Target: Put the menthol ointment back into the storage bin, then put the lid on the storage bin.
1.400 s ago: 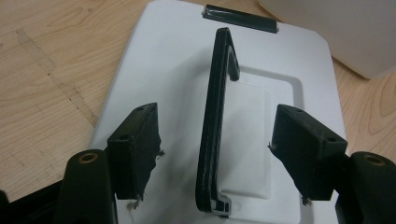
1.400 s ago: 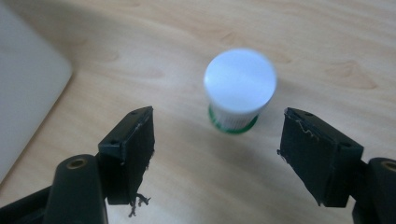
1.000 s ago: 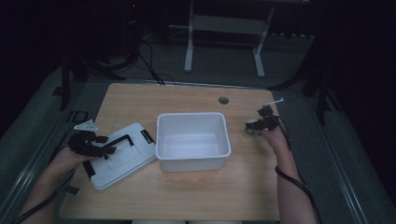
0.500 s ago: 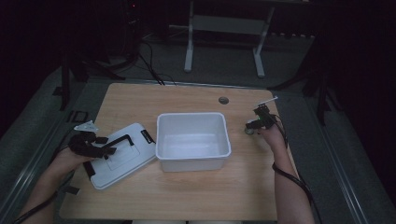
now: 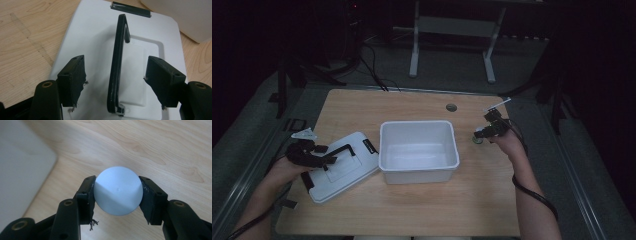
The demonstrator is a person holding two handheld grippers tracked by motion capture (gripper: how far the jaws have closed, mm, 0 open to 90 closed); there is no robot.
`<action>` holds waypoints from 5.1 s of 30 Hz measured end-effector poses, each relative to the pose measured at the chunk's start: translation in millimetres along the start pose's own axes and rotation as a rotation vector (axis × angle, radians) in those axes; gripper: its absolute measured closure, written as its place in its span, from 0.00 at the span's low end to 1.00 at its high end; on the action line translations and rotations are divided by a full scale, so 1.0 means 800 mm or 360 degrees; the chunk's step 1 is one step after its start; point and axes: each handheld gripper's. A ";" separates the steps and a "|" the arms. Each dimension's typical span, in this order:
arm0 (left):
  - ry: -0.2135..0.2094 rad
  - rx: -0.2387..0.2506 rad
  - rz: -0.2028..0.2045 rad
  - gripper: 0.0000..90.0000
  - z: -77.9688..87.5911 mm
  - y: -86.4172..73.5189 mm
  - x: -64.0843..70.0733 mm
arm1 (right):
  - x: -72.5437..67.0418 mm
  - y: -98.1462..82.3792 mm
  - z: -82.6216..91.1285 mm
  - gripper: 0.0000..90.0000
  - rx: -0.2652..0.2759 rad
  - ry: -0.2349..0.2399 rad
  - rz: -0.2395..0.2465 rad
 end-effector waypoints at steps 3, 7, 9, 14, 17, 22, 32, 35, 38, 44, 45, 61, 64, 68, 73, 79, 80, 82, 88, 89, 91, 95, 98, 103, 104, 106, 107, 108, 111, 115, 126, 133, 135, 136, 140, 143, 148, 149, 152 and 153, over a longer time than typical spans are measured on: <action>-0.0011 -0.0017 -0.0002 0.36 -0.002 0.000 0.000 | -0.013 0.009 0.017 0.56 0.0007 0.0028 0.0071; -0.0008 -0.0016 0.0005 0.36 -0.003 0.001 0.001 | -0.028 0.023 0.038 0.56 0.0055 0.0067 0.0135; -0.0008 -0.0022 -0.0003 0.36 -0.003 0.002 0.001 | -0.034 0.029 0.048 0.56 0.0076 0.0080 0.0151; 0.0000 -0.0006 -0.0001 0.36 0.000 0.004 0.002 | -0.054 0.046 0.072 0.56 0.0123 0.0125 0.0235; 0.0008 -0.0014 0.0000 0.36 0.000 0.004 0.001 | -0.066 0.058 0.085 0.56 0.0152 0.0141 0.0291; -0.0008 -0.0023 -0.0004 0.36 0.000 0.004 0.002 | -0.086 0.074 0.099 0.56 0.0179 0.0212 0.0354; -0.0007 -0.0034 -0.0025 0.36 0.000 0.006 0.006 | -0.140 0.092 0.111 0.56 0.0241 0.0417 0.0514; -0.0005 -0.0025 -0.0019 0.36 0.001 0.006 0.006 | -0.149 0.093 0.109 0.56 0.0238 0.0452 0.0552; 0.0000 -0.0030 -0.0024 0.36 0.001 0.005 0.008 | -0.168 0.096 0.103 0.56 0.0214 0.0528 0.0605; -0.0005 -0.0029 -0.0038 0.36 0.001 0.005 0.010 | -0.195 0.097 0.091 0.56 0.0182 0.0612 0.0707; -0.0007 -0.0025 -0.0036 0.36 0.001 0.005 0.010 | -0.199 0.097 0.086 0.56 0.0169 0.0636 0.0727; -0.0007 -0.0038 -0.0044 0.36 0.000 0.001 0.010 | -0.253 0.067 -0.003 0.56 -0.0121 0.0786 0.0832; -0.0003 -0.0033 -0.0042 0.36 0.001 -0.001 0.009 | -0.259 0.063 -0.016 0.56 -0.0163 0.0792 0.0830; -0.0002 -0.0032 -0.0038 0.36 0.001 -0.002 0.009 | -0.266 0.060 -0.031 0.56 -0.0201 0.0794 0.0835; -0.0006 -0.0033 -0.0043 0.36 0.001 -0.002 0.009 | -0.274 0.059 -0.053 0.56 -0.0249 0.0771 0.0830; -0.0009 -0.0032 -0.0038 0.36 0.000 -0.003 0.009 | -0.285 0.057 -0.074 0.56 -0.0292 0.0768 0.0829; -0.0012 -0.0036 -0.0041 0.36 -0.001 -0.003 0.009 | -0.286 0.057 -0.077 0.56 -0.0299 0.0766 0.0835; -0.0007 -0.0050 -0.0049 0.36 -0.001 -0.003 0.009 | -0.287 0.056 -0.084 0.56 -0.0317 0.0767 0.0834; -0.0005 -0.0049 -0.0042 0.36 0.000 -0.004 0.008 | -0.291 0.052 -0.098 0.56 -0.0373 0.0768 0.0848; -0.0006 -0.0051 -0.0045 0.36 0.000 -0.004 0.008 | -0.292 0.051 -0.100 0.56 -0.0385 0.0758 0.0848; -0.0008 -0.0052 -0.0044 0.36 0.001 -0.004 0.008 | -0.292 0.050 -0.106 0.56 -0.0398 0.0756 0.0846; 0.0000 -0.0049 -0.0041 0.36 0.002 -0.004 0.007 | -0.293 0.045 -0.112 0.56 -0.0420 0.0755 0.0850; 0.0000 -0.0047 -0.0045 0.36 0.003 -0.004 0.007 | -0.292 0.045 -0.111 0.56 -0.0421 0.0765 0.0854; 0.0000 -0.0049 -0.0043 0.36 0.003 -0.004 0.007 | -0.290 0.043 -0.109 0.54 -0.0421 0.0756 0.0847; 0.0003 -0.0050 -0.0042 0.36 0.003 -0.003 0.008 | -0.290 0.043 -0.108 0.52 -0.0425 0.0746 0.0841; -0.0002 -0.0047 -0.0041 0.36 0.003 -0.003 0.008 | -0.288 0.045 -0.103 0.49 -0.0394 0.0758 0.0820; -0.0003 -0.0053 -0.0040 0.36 0.002 -0.002 0.008 | -0.287 0.046 -0.100 0.47 -0.0387 0.0756 0.0822; -0.0003 -0.0054 -0.0039 0.36 0.002 -0.002 0.009 | -0.286 0.047 -0.097 0.45 -0.0376 0.0737 0.0826; 0.0005 -0.0059 -0.0032 0.36 0.001 -0.001 0.009 | -0.278 0.050 -0.088 0.38 -0.0344 0.0726 0.0793; 0.0020 -0.0055 -0.0032 0.36 0.001 0.002 0.009 | -0.266 0.053 -0.073 0.28 -0.0290 0.0693 0.0752; 0.0033 -0.0087 -0.0009 0.40 -0.009 0.016 0.008 | -0.214 0.049 -0.002 0.18 0.0074 0.0696 0.0572; -0.0014 -0.0135 -0.0003 0.59 -0.024 0.025 0.011 | -0.177 0.034 0.042 0.18 0.0284 0.0634 0.0443; -0.0009 -0.0151 -0.0015 0.64 -0.027 0.025 0.012 | -0.160 0.025 0.054 0.18 0.0335 0.0606 0.0398; 0.0004 -0.0149 -0.0027 0.66 -0.027 0.026 0.011 | -0.155 0.021 0.057 0.18 0.0358 0.0594 0.0379; -0.0045 -0.0126 -0.0051 0.84 -0.025 0.026 0.011 | -0.127 -0.006 0.077 0.18 0.0446 0.0540 0.0295; -0.0077 -0.0126 -0.0068 0.90 -0.023 0.026 0.010 | -0.109 -0.024 0.088 0.18 0.0462 0.0468 0.0267; -0.0094 -0.0139 -0.0089 0.92 -0.021 0.028 0.012 | -0.076 -0.050 0.097 0.18 0.0502 0.0431 0.0127; -0.0097 -0.0147 -0.0090 0.92 -0.020 0.028 0.012 | -0.069 -0.058 0.097 0.18 0.0509 0.0428 0.0098; -0.0085 -0.0177 -0.0114 0.92 -0.017 0.029 0.013 | -0.061 -0.076 0.092 0.18 0.0498 0.0387 0.0072; -0.0079 -0.0176 -0.0115 0.92 -0.016 0.029 0.013 | -0.058 -0.085 0.088 0.18 0.0502 0.0374 0.0055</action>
Point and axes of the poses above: each handheld gripper's, and its own axes: z roughly backward along the jaws, y roughly out of its top, x roughly to its right, and after that the axes turned 13 degrees about x, right-handed
